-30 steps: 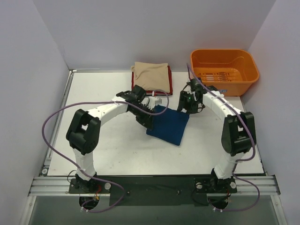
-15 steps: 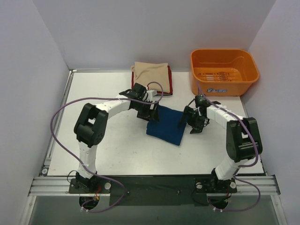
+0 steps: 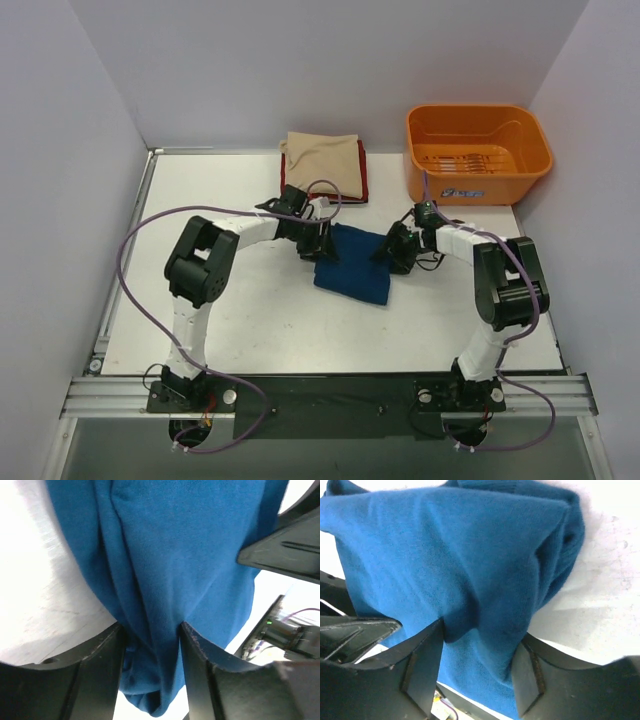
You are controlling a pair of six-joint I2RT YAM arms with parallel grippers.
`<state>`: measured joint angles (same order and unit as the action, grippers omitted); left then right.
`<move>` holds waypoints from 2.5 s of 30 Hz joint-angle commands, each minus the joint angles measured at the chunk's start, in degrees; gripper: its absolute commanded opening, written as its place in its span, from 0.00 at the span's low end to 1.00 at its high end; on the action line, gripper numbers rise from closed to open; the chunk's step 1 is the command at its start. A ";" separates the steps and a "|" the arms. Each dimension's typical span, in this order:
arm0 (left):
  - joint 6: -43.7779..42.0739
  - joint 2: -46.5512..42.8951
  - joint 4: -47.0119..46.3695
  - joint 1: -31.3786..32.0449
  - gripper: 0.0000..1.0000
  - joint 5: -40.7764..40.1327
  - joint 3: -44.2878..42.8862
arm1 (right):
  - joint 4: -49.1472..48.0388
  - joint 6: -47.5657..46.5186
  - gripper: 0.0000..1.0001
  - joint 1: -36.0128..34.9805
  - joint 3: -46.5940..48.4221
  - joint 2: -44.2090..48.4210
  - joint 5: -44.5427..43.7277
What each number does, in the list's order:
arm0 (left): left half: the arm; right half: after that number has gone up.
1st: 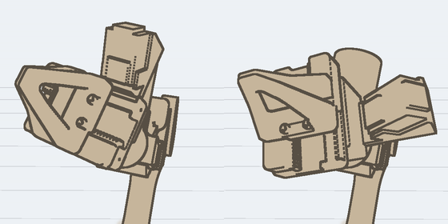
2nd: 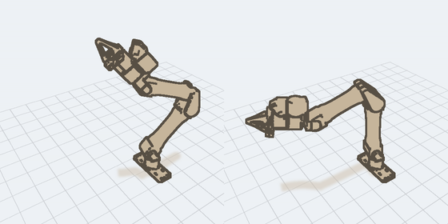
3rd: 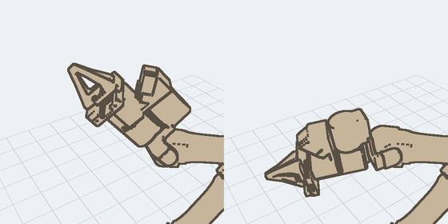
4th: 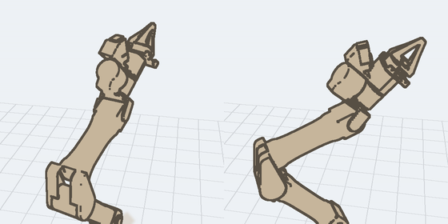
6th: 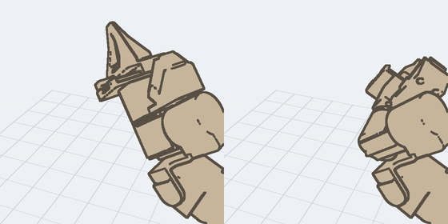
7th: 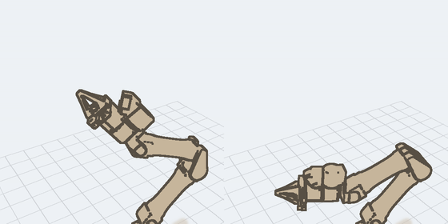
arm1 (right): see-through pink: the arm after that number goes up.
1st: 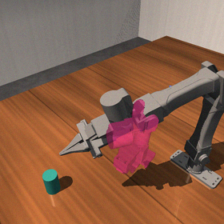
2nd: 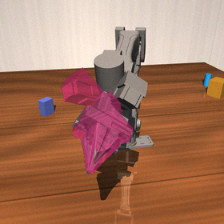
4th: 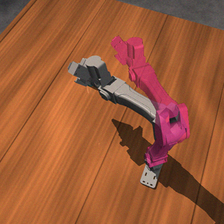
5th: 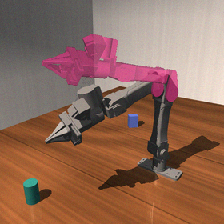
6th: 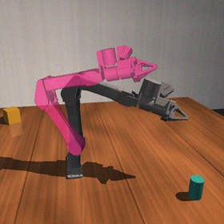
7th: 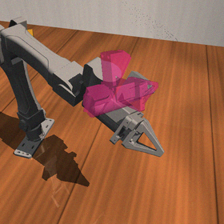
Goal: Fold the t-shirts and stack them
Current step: Smooth out wrinkles on the folded tshirt, then put the neatly folded tshirt into the corner of the board with both arms
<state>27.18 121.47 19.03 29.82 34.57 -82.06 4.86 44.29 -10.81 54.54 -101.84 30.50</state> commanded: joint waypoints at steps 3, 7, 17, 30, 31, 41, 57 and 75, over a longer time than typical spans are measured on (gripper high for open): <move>3.84 6.50 -3.38 0.15 0.36 2.17 2.70 | -0.21 -1.22 0.33 0.70 0.99 -6.34 -3.88; 4.72 6.85 -4.70 -0.82 0.00 4.28 2.43 | 1.54 -2.63 0.15 0.70 4.59 -7.84 -2.64; 1.04 -4.12 -6.28 -5.48 0.00 4.37 4.37 | 15.08 -11.50 0.00 -4.39 20.93 -6.79 -6.24; -7.21 -16.61 0.83 -10.13 0.00 1.38 -1.43 | 22.65 -17.66 0.00 -7.91 39.48 -6.26 -9.76; -8.01 -17.14 1.18 -10.22 0.00 0.42 -3.44 | 22.65 -18.18 0.00 -7.91 40.63 -6.44 -9.85; -10.13 -6.01 2.33 -10.93 0.00 -4.33 -27.23 | 21.51 -21.80 0.00 -6.33 79.88 -27.93 -5.73; -8.81 17.57 4.36 -15.67 0.00 -4.42 -49.43 | -2.49 -9.14 0.00 -2.64 90.05 -46.60 -9.76; -15.31 20.13 7.60 -18.84 0.57 -11.27 -59.43 | 6.39 -24.42 0.53 -3.16 74.32 -29.30 -22.77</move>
<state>13.87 142.54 25.71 13.06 25.89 -135.90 10.66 25.67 -13.91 133.38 -141.82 10.35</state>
